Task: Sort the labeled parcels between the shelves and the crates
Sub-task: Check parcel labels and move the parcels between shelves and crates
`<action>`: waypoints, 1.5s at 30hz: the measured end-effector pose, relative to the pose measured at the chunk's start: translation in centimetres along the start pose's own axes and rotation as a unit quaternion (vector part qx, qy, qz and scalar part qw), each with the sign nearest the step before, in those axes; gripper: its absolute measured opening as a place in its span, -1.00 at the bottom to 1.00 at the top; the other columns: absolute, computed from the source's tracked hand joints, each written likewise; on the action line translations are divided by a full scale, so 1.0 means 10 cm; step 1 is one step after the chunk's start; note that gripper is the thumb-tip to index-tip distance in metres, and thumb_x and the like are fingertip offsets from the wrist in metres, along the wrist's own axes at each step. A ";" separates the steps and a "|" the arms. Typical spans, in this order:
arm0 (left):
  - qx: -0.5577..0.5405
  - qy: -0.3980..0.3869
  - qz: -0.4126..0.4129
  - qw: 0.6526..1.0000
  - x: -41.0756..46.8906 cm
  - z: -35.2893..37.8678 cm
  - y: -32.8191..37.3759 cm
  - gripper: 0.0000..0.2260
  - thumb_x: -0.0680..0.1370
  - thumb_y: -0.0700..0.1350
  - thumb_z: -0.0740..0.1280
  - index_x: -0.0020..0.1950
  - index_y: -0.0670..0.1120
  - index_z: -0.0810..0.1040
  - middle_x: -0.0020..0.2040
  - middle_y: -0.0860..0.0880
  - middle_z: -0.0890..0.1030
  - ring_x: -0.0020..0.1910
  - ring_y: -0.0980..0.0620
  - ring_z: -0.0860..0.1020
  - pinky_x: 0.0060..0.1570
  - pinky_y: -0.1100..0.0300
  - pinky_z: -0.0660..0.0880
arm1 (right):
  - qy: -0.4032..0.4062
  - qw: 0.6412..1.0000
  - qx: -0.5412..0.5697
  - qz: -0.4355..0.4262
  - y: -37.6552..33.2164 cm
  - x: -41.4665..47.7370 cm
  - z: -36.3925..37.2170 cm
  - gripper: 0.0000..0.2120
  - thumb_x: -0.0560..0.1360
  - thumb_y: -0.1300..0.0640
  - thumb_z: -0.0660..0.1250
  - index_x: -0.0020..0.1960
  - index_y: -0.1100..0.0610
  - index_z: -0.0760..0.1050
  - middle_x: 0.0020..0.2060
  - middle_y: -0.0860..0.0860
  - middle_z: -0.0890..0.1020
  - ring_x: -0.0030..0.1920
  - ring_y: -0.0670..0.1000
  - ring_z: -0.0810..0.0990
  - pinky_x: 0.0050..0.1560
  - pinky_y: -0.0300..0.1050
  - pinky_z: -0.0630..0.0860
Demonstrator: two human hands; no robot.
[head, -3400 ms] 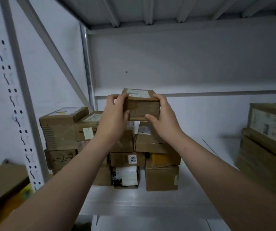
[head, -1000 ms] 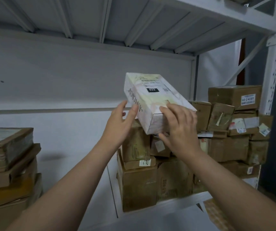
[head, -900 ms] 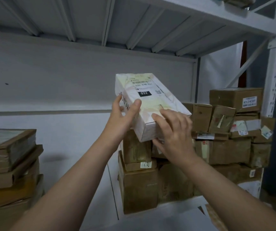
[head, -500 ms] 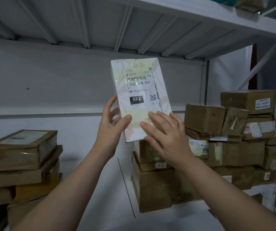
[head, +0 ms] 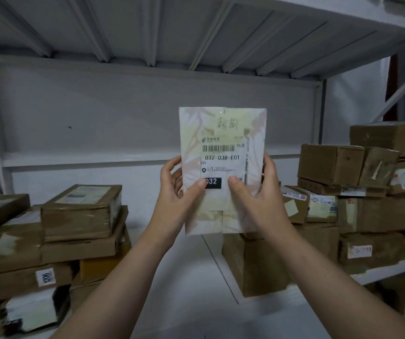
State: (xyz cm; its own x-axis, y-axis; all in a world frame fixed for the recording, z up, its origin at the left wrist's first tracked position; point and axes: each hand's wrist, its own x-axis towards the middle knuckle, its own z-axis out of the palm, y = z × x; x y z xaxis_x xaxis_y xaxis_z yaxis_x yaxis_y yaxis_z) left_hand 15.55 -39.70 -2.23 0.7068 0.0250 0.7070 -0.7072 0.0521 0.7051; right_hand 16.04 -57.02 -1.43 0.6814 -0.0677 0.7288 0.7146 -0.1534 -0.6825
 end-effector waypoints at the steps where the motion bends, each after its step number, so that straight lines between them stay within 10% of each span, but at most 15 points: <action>1: 0.014 0.020 -0.006 1.000 -0.03 -0.02 0.01 -0.48 0.35 0.12 0.48 0.20 0.27 0.31 0.20 0.05 0.55 0.11 0.20 0.57 -0.09 0.34 0.53 | 0.006 1.000 0.001 0.006 0.00 -0.04 0.06 -0.24 0.40 -0.03 0.46 0.47 -0.06 0.13 0.34 0.00 0.39 0.33 0.01 0.42 0.24 0.17 0.48; 9: 0.029 0.108 -0.059 0.992 -0.38 -0.33 -0.04 -0.48 0.31 0.20 0.43 0.22 0.15 0.40 0.07 0.03 0.64 0.01 0.07 0.64 -0.18 0.20 0.60 | -0.023 0.998 0.047 0.026 -0.06 -0.37 0.33 -0.51 0.43 -0.01 0.43 0.11 -0.41 0.23 0.30 0.00 0.42 -0.03 -0.18 0.63 -0.26 -0.24 0.61; 18: 0.062 0.086 -0.041 0.994 -0.92 -0.45 -0.11 -0.61 0.57 0.04 0.23 0.34 -0.10 0.48 -0.02 0.16 0.66 -0.10 0.19 0.64 -0.30 0.35 0.55 | 0.041 0.996 0.071 0.045 0.12 -1.00 0.41 -0.48 0.37 -0.12 0.45 0.19 -0.39 0.27 0.12 -0.32 0.48 0.05 -0.27 0.56 -0.16 -0.36 0.55; 27: 0.104 0.097 -0.067 0.988 -1.25 -0.51 -0.35 -0.69 0.63 -0.08 0.17 0.27 -0.22 0.51 -0.13 0.20 0.65 -0.15 0.27 0.61 -0.35 0.46 0.48 | 0.049 0.994 0.066 0.067 0.26 -1.41 0.51 -0.49 0.38 -0.10 0.41 0.25 -0.27 0.28 0.29 -0.07 0.45 0.18 -0.14 0.54 -0.01 -0.24 0.57; 40: -0.019 -0.117 -0.157 0.981 -1.89 -0.15 -0.64 -0.57 0.51 0.06 0.28 0.39 0.13 0.42 0.21 0.12 0.59 0.14 0.15 0.57 -0.08 0.30 0.55 | 0.130 0.973 -0.020 0.189 0.40 -2.30 -0.20 -0.64 0.46 -0.03 0.36 0.15 -0.21 0.27 0.16 -0.16 0.48 0.06 -0.26 0.58 -0.08 -0.33 0.54; 45: -0.076 -0.165 -0.217 0.959 -2.22 0.61 -0.87 -0.67 0.57 -0.01 0.23 0.34 0.15 0.43 0.22 0.12 0.58 0.17 0.15 0.55 0.04 0.21 0.56 | 0.195 0.948 -0.075 0.240 0.47 -2.72 -0.82 -0.63 0.45 -0.12 0.34 0.16 -0.25 0.24 0.21 -0.15 0.47 0.19 -0.11 0.54 0.15 -0.02 0.55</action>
State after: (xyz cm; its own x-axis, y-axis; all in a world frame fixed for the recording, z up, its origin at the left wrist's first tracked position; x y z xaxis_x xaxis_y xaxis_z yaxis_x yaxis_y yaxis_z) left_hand 5.83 -46.79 -23.73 0.8719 -0.3475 0.3449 -0.3185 0.1325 0.9386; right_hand -0.42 -63.99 -24.02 0.7911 -0.5210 0.3206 0.2860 -0.1483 -0.9467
